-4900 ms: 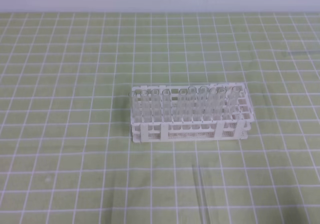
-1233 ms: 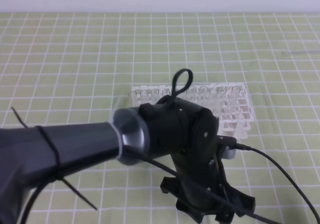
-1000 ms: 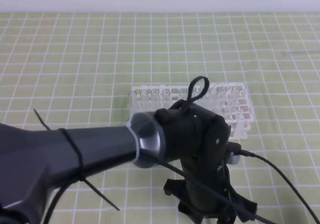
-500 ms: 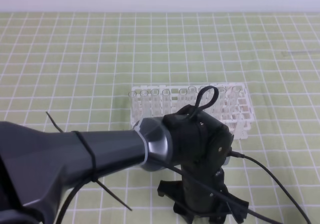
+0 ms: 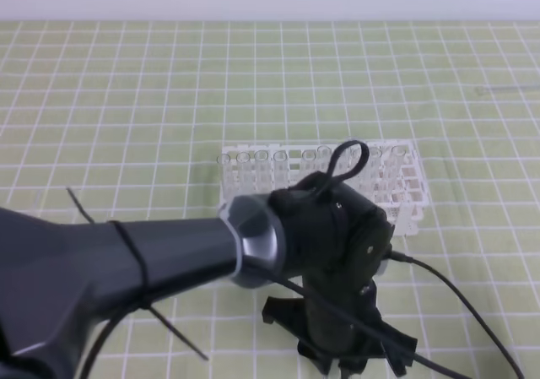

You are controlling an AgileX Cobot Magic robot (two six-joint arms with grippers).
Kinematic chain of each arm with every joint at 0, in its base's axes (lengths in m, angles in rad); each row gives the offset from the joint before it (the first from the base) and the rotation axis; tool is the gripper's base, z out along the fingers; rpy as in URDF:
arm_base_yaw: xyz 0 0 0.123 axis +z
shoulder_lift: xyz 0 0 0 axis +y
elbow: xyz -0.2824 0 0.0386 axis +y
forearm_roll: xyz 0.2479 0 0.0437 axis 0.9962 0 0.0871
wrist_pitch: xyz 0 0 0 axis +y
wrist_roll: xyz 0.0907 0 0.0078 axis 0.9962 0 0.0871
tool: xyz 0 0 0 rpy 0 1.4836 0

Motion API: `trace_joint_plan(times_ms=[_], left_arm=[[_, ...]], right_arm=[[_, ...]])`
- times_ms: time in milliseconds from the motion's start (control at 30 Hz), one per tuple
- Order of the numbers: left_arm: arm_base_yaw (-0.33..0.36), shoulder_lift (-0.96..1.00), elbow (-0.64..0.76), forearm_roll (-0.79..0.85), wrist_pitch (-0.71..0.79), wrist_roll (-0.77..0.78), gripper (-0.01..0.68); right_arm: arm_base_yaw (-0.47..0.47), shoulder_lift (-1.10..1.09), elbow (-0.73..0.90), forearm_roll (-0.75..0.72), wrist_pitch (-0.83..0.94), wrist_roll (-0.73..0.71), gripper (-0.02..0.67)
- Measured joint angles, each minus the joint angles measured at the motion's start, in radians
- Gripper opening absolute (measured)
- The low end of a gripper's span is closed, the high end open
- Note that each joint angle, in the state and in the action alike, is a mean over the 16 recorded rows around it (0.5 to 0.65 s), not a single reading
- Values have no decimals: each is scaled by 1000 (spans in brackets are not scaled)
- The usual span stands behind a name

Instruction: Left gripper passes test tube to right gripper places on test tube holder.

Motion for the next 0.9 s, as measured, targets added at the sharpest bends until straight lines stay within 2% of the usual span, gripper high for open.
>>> trace_joint_plan(times_ms=[200, 400, 600, 900], left_arm=[[-16, -73, 7, 105, -26, 5, 122], [-50, -176, 68, 261, -146, 7, 120], [-86, -313, 241, 411, -403, 7, 121], [-101, -549, 607, 586, -848, 5, 126]], right_arm=[[0, 0, 0, 0, 0, 0, -18], [0, 0, 0, 0, 0, 0, -18], [0, 0, 0, 0, 0, 0, -18], [0, 0, 0, 0, 0, 0, -18]])
